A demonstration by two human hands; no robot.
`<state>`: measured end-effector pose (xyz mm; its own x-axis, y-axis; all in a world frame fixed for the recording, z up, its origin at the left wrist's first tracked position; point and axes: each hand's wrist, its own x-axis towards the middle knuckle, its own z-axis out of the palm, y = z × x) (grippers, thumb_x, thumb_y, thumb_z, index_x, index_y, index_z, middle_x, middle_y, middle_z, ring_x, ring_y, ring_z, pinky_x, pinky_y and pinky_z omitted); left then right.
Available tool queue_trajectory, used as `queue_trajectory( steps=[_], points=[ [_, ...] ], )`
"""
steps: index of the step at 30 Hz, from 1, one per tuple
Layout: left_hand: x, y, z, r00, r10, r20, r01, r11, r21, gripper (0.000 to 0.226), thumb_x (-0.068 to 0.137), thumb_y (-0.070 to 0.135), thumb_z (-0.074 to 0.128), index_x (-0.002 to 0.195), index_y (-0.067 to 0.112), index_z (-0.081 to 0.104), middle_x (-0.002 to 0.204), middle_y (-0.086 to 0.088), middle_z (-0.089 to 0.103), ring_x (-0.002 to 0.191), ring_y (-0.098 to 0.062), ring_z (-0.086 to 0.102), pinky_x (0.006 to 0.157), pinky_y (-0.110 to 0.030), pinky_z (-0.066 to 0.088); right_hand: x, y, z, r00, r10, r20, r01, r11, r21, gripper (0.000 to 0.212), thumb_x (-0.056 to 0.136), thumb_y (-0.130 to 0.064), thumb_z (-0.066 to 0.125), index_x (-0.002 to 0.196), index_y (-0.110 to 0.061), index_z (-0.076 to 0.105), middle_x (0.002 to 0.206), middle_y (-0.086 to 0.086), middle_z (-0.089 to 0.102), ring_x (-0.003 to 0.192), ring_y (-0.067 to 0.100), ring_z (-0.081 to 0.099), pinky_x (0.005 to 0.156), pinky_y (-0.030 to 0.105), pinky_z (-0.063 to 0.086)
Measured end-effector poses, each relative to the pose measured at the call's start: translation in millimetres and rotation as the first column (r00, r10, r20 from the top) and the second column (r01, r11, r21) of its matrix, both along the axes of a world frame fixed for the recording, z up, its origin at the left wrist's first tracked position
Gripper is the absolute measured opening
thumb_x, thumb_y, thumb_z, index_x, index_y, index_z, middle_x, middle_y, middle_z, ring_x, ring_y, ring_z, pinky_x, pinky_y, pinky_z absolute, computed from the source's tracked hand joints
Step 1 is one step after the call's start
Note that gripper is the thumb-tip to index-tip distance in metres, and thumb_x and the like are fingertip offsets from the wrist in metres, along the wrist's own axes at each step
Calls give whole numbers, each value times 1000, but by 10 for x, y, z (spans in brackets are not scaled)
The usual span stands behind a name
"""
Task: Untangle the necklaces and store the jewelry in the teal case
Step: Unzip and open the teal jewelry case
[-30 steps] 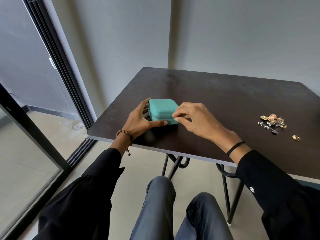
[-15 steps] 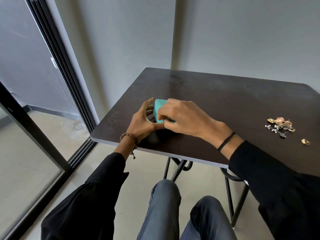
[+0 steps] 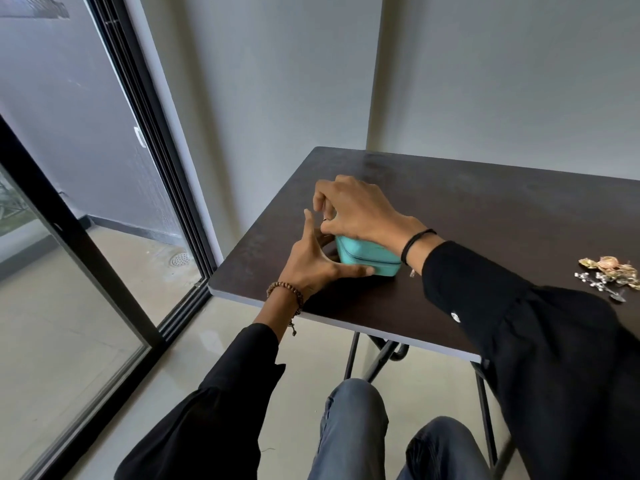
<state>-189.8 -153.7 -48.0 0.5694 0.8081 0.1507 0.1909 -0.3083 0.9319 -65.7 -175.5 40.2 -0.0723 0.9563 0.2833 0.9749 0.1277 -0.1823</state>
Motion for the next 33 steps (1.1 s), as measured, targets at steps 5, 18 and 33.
queue_trajectory(
  steps=[5,18,33],
  points=[
    [2,8,-16,1000,12,-4,-12,1000,4,150,57,33,97,156,15,-14,144,4,53,121,5,48,85,5,37,66,242,-53,983,-161,-89,161,987,-8,23,78,-20,72,95,-26,60,99,-2,69,105,21,60,71,32,37],
    [0,73,-53,999,-29,-40,30,998,47,132,63,22,94,158,22,4,139,12,43,124,-2,42,100,-17,34,505,184,-392,518,-399,-757,371,902,-222,15,78,-24,79,83,-11,78,88,-2,73,88,15,63,71,28,47],
    [-81,94,-84,999,45,18,-45,998,-37,107,64,38,92,151,24,32,146,3,48,129,-12,51,109,-34,46,583,-616,-972,436,-240,-868,318,943,-101,59,88,-78,40,105,-29,68,107,-7,72,106,15,67,101,46,52]
  ],
)
